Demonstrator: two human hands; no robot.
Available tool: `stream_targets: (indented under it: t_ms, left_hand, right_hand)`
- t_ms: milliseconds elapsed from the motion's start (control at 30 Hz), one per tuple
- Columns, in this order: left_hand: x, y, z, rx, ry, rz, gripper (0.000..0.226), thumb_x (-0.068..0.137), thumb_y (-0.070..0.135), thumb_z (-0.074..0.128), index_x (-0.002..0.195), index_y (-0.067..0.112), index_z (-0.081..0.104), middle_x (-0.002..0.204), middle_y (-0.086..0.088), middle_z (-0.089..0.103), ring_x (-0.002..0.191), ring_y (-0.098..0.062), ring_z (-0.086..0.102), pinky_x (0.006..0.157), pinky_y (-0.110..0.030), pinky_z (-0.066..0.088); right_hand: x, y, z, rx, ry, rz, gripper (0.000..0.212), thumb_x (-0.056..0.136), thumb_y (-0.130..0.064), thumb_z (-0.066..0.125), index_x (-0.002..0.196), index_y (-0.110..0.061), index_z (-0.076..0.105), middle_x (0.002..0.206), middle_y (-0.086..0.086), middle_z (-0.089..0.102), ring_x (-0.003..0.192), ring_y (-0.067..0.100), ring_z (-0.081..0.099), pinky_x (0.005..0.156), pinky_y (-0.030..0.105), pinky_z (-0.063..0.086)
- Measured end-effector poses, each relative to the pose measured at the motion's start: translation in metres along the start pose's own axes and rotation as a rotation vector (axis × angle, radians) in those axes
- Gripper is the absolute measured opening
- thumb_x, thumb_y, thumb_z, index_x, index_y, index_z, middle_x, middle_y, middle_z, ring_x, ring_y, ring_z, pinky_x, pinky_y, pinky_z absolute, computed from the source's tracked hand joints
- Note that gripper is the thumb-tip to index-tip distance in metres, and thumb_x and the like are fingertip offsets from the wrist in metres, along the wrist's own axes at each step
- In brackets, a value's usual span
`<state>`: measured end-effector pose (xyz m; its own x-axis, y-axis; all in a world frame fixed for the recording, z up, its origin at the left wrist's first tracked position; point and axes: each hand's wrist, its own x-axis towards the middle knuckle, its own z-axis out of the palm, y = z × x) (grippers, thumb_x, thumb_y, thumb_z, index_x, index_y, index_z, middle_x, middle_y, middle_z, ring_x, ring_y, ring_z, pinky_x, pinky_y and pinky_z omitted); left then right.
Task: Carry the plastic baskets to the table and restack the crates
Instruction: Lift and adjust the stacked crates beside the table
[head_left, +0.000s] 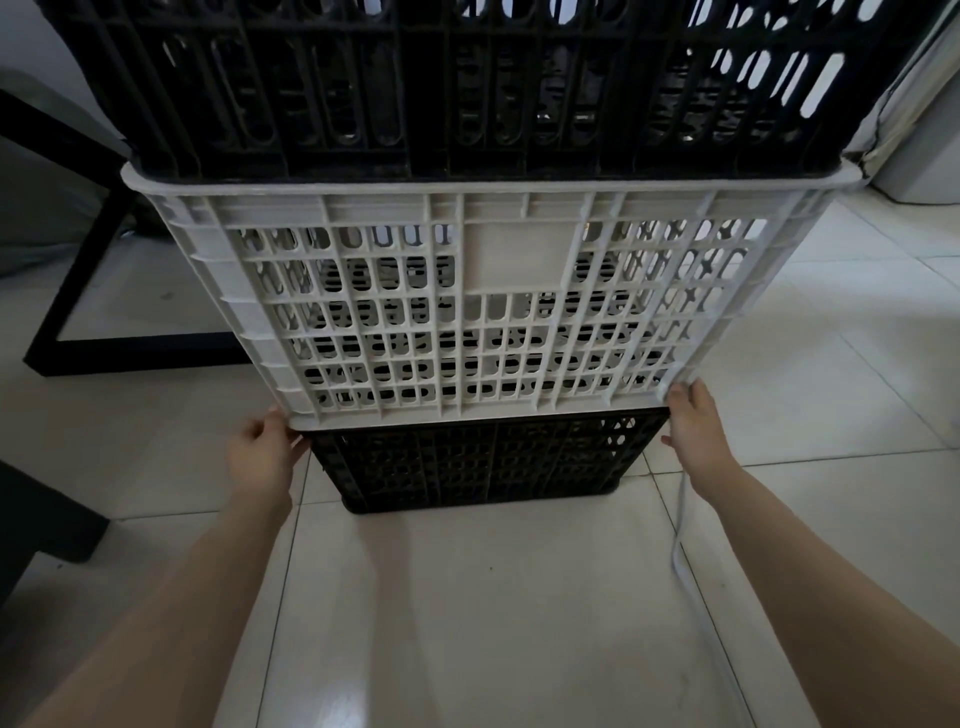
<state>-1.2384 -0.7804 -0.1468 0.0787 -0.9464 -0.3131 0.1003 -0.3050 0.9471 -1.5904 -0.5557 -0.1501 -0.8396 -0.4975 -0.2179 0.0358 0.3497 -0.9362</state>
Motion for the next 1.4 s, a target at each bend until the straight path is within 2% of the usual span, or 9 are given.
stream_targets:
  t_ms: [67,233,433,633,867,1100,1200,1333,1400]
  left_hand:
    - [0.001,0.000,0.002,0.001,0.032,0.002,0.023,0.100,0.012,0.046,0.077,0.011,0.051,0.095,-0.013,0.060,0.099,-0.025,0.060,0.093,-0.035,0.050]
    - [-0.001,0.000,0.005,-0.007,0.078,0.033,0.024,0.099,0.009,0.047,0.076,0.008,0.050,0.087,-0.012,0.060,0.098,-0.028,0.060,0.092,-0.037,0.051]
    - [0.003,-0.005,0.009,0.003,0.091,0.047,0.017,0.100,0.013,0.045,0.090,0.001,0.053,0.088,-0.011,0.059,0.098,-0.026,0.059,0.095,-0.038,0.051]
    - [0.002,-0.006,0.008,-0.035,0.080,0.055,0.030,0.101,0.016,0.044,0.123,-0.003,0.050,0.110,-0.015,0.056,0.103,-0.025,0.059,0.095,-0.037,0.050]
    - [-0.005,-0.010,0.009,-0.044,0.082,0.052,0.036,0.101,0.019,0.042,0.132,0.002,0.047,0.115,-0.010,0.054,0.105,-0.022,0.057,0.094,-0.034,0.050]
    - [-0.004,-0.004,0.012,0.010,0.057,0.027,0.033,0.102,0.014,0.036,0.132,0.003,0.046,0.091,0.002,0.055,0.093,-0.018,0.058,0.081,-0.032,0.051]
    - [-0.008,0.005,0.016,0.123,0.099,0.014,0.037,0.098,0.011,0.034,0.132,0.003,0.048,0.105,-0.008,0.059,0.089,-0.019,0.052,0.077,-0.029,0.042]
    - [-0.022,0.041,0.028,0.062,0.101,0.065,0.047,0.092,0.014,0.030,0.134,0.013,0.051,0.129,-0.010,0.060,0.107,-0.026,0.058,0.090,-0.036,0.049]
    - [-0.032,0.066,0.034,-0.041,0.116,0.175,0.047,0.093,0.017,0.031,0.135,0.018,0.051,0.123,-0.004,0.060,0.105,-0.018,0.058,0.088,-0.029,0.050]
  right_hand:
    - [0.011,0.013,-0.001,-0.026,0.001,-0.028,0.023,0.087,-0.048,0.033,0.100,-0.040,0.051,0.129,0.004,0.050,0.120,0.027,0.050,0.103,0.056,0.042]
    - [-0.004,-0.003,0.005,0.071,0.017,-0.002,0.015,0.100,-0.014,0.034,0.109,-0.015,0.046,0.115,0.005,0.049,0.090,0.023,0.052,0.090,0.060,0.048]
    - [-0.001,-0.003,-0.001,0.155,0.020,0.037,0.025,0.096,-0.012,0.044,0.119,-0.023,0.044,0.107,-0.003,0.056,0.087,0.008,0.058,0.066,0.030,0.049]
    - [0.002,0.002,0.013,0.023,0.062,0.039,0.023,0.099,-0.025,0.035,0.122,-0.026,0.039,0.144,0.003,0.030,0.118,0.025,0.049,0.089,0.052,0.055]
    - [-0.001,0.000,0.006,0.235,0.092,0.096,0.042,0.101,-0.015,0.040,0.142,-0.021,0.036,0.149,0.009,0.034,0.133,0.026,0.042,0.090,0.042,0.053]
    - [0.000,-0.001,0.001,0.172,0.056,0.066,0.043,0.103,-0.021,0.038,0.145,-0.025,0.031,0.137,0.005,0.046,0.120,0.023,0.053,0.088,0.044,0.052]
    - [-0.001,-0.011,0.002,0.114,0.038,0.092,0.041,0.101,-0.017,0.043,0.141,-0.018,0.034,0.123,0.004,0.051,0.095,0.015,0.055,0.072,0.031,0.045]
    - [0.004,-0.044,-0.003,0.048,0.015,0.167,0.037,0.082,-0.001,0.052,0.117,-0.010,0.049,0.121,0.008,0.057,0.108,0.026,0.054,0.091,0.035,0.044]
    - [-0.002,-0.074,-0.010,0.113,0.049,0.120,0.032,0.085,0.008,0.045,0.111,-0.010,0.046,0.101,0.004,0.055,0.088,0.018,0.052,0.072,0.026,0.043]
